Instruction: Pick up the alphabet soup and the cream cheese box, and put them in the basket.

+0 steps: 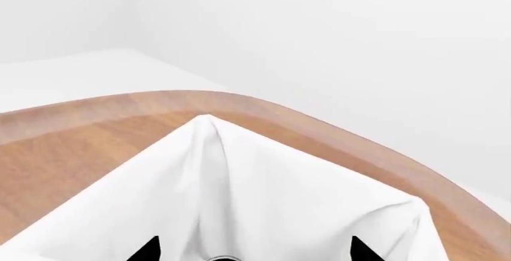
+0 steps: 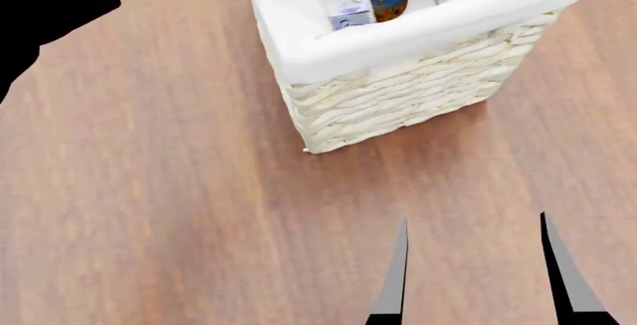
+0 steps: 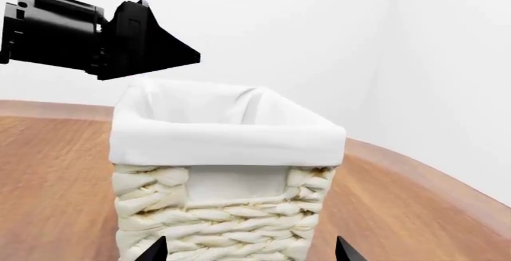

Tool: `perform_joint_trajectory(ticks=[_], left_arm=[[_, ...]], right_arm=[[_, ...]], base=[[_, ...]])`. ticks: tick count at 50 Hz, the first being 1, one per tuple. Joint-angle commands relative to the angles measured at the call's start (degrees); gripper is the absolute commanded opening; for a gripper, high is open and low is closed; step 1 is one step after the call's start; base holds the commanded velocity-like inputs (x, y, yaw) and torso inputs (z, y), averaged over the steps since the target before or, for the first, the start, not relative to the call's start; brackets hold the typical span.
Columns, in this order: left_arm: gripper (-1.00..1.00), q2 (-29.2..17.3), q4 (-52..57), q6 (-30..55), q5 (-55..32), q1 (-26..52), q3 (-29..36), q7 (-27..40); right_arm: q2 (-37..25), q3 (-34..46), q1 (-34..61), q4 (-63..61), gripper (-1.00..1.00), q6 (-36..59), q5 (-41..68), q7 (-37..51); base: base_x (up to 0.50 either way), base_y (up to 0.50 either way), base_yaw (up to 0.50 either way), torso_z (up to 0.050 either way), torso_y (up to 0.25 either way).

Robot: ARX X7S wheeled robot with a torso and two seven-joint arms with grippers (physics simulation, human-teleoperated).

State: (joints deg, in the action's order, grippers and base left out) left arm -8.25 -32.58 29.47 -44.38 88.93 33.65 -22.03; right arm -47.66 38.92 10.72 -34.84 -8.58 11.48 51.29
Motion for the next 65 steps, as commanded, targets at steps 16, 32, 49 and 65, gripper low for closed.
perform_joint_trajectory(ticks=[16,32,49,65], left_arm=[[1.00,-7.9,32.0,-9.3,6.0,-20.5,-1.4,21.8],[1.00,-14.0,56.3,-11.6,10.8,-33.4,-1.1,34.0],[1.00,-13.8,61.4,-25.0,23.4,-49.7,2.0,40.8],[1.00,-14.5,62.1,-27.2,25.0,-52.2,2.1,41.8]], right_arm=[[1.1,0.5,0.1,1.2,1.00,-0.8,0.0,-0.9],[2.0,1.0,0.3,1.9,1.00,-0.9,-0.1,-1.6],[2.7,1.3,0.2,3.6,1.00,-2.3,0.3,-2.4],[3.3,1.6,0.4,3.4,1.00,-1.9,0.1,-2.7]], base=[[0.00,0.00,0.00,0.000,0.000],[0.00,0.00,0.00,0.000,0.000],[0.00,0.00,0.00,0.000,0.000],[0.00,0.00,0.00,0.000,0.000]])
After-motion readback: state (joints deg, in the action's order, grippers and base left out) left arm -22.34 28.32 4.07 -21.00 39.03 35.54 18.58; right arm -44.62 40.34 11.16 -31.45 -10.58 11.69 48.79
